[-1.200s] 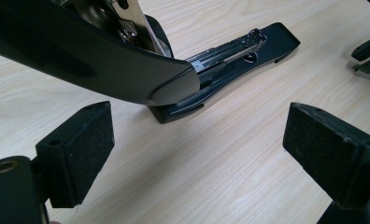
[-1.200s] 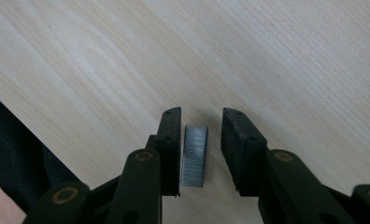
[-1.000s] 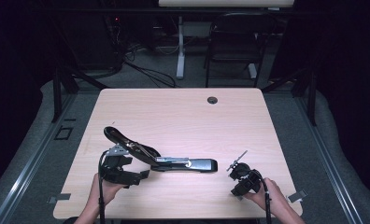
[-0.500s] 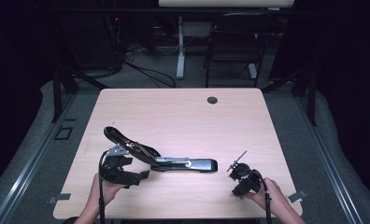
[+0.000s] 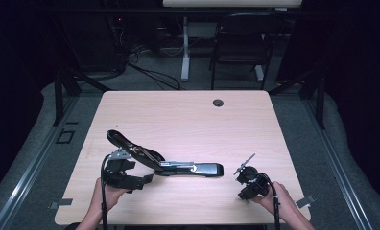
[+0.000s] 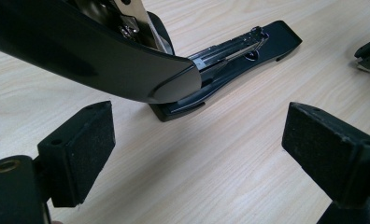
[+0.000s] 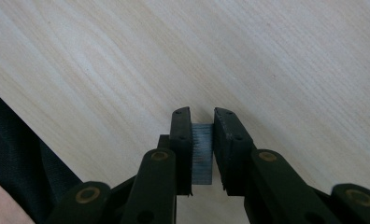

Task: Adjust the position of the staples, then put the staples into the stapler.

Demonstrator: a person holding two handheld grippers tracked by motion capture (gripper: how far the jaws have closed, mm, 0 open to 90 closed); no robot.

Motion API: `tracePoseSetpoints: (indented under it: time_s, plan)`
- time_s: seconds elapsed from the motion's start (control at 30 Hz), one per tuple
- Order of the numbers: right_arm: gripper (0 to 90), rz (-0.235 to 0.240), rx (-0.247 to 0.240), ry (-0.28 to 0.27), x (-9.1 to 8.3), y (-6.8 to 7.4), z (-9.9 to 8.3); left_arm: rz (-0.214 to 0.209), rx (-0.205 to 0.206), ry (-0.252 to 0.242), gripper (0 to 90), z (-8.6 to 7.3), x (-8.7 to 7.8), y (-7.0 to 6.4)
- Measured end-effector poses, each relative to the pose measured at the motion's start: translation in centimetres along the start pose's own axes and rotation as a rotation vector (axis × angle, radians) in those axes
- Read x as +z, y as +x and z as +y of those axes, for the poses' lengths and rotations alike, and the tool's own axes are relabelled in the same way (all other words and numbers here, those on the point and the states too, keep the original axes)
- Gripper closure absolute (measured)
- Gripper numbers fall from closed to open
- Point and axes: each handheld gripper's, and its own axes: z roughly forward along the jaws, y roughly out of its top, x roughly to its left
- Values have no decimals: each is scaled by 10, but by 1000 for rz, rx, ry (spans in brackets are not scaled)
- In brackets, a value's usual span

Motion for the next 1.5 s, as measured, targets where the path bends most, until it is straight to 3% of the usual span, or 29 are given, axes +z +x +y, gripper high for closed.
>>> tracePoseSetpoints:
  time_s: [0.17, 0.33, 0.63, 1.07, 1.3, 1.5]
  plan:
    - [785, -21, -13, -15, -7, -1, 1, 19, -27, -15, 100, 0, -3, 2]
    - [786, -20, 8, -83, -10, -1, 0, 57, -63, -55, 100, 1, -9, 3]
    - [786, -41, -22, -118, -18, -1, 1, 114, -109, -90, 100, 1, -16, 8]
    - [786, -70, -49, -161, -26, 1, 4, 208, -180, -213, 146, 1, -28, 16]
    - [786, -67, -40, -188, -26, 2, 5, 246, -169, -298, 190, 7, -35, 22]
    - [786, -83, -64, -187, -30, 0, 7, 266, -169, -352, 240, 12, -35, 26]
